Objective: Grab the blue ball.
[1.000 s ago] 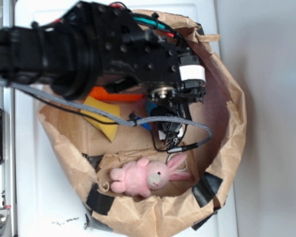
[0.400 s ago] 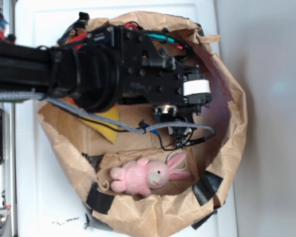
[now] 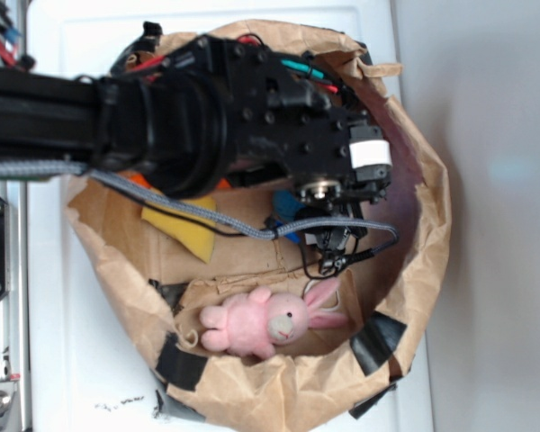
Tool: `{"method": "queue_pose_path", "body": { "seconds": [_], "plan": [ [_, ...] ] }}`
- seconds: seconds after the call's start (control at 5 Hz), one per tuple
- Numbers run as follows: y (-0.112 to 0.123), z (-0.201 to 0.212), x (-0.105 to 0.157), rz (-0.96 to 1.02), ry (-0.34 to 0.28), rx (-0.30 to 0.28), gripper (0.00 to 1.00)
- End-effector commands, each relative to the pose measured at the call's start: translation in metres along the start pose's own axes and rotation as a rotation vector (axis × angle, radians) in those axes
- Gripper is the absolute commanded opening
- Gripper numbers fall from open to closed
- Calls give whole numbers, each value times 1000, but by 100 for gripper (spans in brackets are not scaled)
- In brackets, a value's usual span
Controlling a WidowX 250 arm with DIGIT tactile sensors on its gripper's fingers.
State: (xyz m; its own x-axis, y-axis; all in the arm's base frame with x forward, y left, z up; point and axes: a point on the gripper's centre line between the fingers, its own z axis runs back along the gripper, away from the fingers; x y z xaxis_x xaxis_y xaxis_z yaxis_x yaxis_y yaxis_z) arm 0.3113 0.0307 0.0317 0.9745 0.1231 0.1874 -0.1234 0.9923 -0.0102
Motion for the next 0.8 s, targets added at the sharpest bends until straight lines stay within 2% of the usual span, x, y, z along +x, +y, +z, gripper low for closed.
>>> {"method": "queue_pose_path", "body": {
  "seconds": [0.0, 0.2, 0.4, 0.6],
  "plan": [
    [12, 80, 12, 47, -21, -119, 0],
    [14, 106, 3, 43, -34, -167, 0],
    [15, 109, -3, 23, -34, -166, 0],
    [11, 110, -12, -17, -101, -138, 0]
  ]
}}
